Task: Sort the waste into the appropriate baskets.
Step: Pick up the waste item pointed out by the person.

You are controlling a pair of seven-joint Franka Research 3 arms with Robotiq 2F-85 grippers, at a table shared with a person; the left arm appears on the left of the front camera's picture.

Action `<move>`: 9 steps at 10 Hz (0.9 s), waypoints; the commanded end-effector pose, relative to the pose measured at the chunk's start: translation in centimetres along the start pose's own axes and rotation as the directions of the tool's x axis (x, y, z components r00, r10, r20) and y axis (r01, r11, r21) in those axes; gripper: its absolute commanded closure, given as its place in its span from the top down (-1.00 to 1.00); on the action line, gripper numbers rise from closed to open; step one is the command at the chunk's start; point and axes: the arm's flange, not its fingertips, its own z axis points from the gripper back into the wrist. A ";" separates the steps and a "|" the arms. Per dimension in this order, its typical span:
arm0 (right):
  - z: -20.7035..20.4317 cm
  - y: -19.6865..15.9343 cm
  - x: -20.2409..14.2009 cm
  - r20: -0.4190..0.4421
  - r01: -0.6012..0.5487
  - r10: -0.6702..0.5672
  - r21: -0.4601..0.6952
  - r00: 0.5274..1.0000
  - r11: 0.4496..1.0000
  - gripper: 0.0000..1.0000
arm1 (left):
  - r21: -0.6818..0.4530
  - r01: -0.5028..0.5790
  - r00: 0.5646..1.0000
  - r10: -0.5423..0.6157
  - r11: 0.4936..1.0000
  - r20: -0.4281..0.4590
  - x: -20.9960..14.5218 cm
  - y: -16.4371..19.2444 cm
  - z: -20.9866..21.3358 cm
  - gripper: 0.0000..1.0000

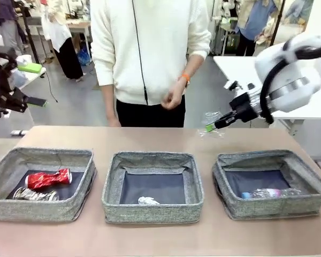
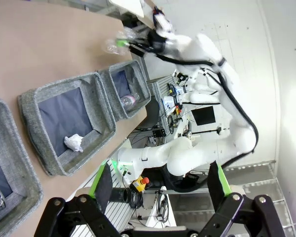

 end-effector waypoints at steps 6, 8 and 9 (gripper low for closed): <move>10.9 12.7 3.4 -0.145 -0.118 0.101 -0.114 0.984 0.986 -0.86 | -0.022 0.017 1.000 -0.017 1.000 0.007 0.0 0.0 0.0 1.00; 10.9 12.7 3.4 -0.145 -0.118 0.101 -0.114 0.984 0.986 -0.86 | -0.022 0.017 1.000 -0.017 1.000 0.007 0.0 0.0 0.0 1.00; 10.9 12.7 3.4 -0.145 -0.118 0.101 -0.114 0.984 0.986 -0.86 | -0.022 0.017 1.000 -0.017 1.000 0.007 0.0 0.0 0.0 1.00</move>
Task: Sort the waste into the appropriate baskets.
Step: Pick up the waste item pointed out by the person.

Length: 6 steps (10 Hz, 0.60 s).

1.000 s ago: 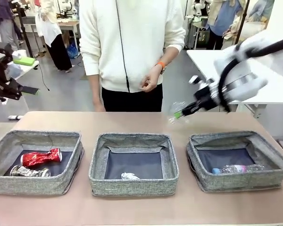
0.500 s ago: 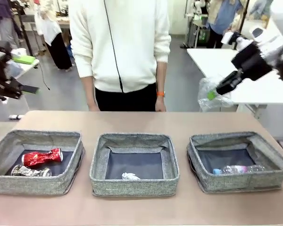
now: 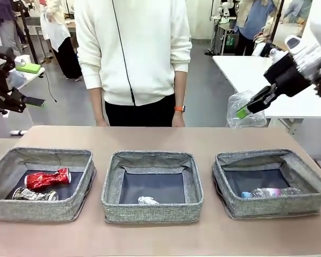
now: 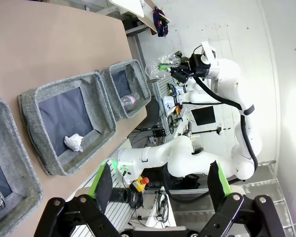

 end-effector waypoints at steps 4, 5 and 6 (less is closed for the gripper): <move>1.4 4.2 11.5 -0.258 0.137 -0.144 -0.042 0.955 0.990 -0.86 | -0.022 0.020 1.000 -0.020 1.000 0.007 0.0 -0.1 0.0 1.00; 0.6 6.5 16.2 -0.351 0.222 -0.225 -0.048 0.909 0.974 -0.86 | -0.022 0.020 1.000 -0.020 1.000 0.007 0.0 -0.1 0.0 1.00; -0.3 8.6 19.5 -0.388 0.290 -0.294 -0.069 0.874 0.955 -0.86 | -0.022 0.020 1.000 -0.020 1.000 0.007 0.0 -0.1 0.0 1.00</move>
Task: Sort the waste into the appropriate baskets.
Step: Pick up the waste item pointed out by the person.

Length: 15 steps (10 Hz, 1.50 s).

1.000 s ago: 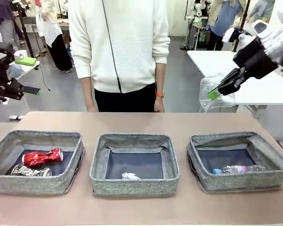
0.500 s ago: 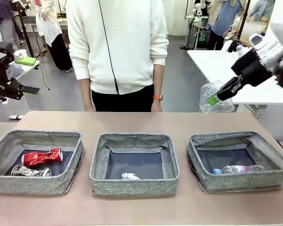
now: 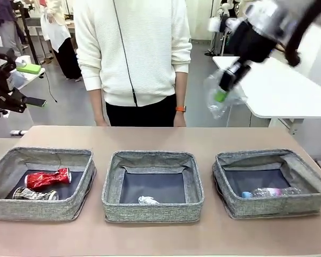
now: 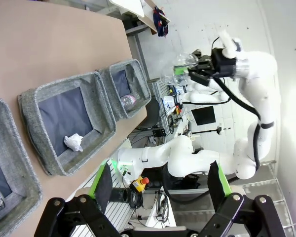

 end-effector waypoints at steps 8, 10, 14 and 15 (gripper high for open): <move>7.1 19.2 15.5 -0.357 0.443 -0.569 -0.378 0.741 0.813 -0.86 | -0.022 0.020 1.000 -0.020 1.000 0.008 0.0 -0.2 0.0 1.00; 5.2 17.5 11.3 -0.307 0.478 -0.573 -0.334 0.759 0.812 -0.86 | -0.022 0.020 1.000 -0.020 1.000 0.008 0.0 -0.2 0.0 1.00; 5.2 17.5 11.3 -0.307 0.478 -0.573 -0.334 0.759 0.812 -0.86 | -0.022 0.020 1.000 -0.020 1.000 0.008 0.0 -0.2 0.0 1.00; 5.5 17.8 12.2 -0.314 0.482 -0.587 -0.354 0.746 0.802 -0.86 | -0.022 0.020 1.000 -0.020 1.000 0.008 0.0 -0.2 0.0 1.00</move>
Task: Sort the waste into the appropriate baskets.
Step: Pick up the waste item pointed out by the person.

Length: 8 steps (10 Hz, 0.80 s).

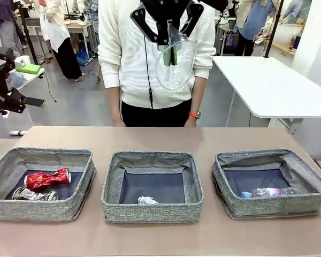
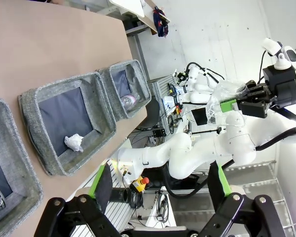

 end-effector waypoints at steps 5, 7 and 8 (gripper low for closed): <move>0.2 -1.1 1.1 -0.042 0.365 -0.362 0.071 0.931 0.928 -0.86 | -0.023 0.020 1.000 -0.020 1.000 0.007 0.0 -0.1 0.0 1.00; -0.2 -0.6 1.4 -0.085 0.390 -0.386 0.042 0.919 0.920 -0.86 | -0.023 0.020 1.000 -0.020 1.000 0.007 0.0 -0.1 0.0 1.00; -0.4 -0.4 1.4 -0.090 0.337 -0.331 0.056 0.939 0.940 -0.86 | -0.023 0.020 1.000 -0.020 1.000 0.007 0.0 -0.1 0.0 1.00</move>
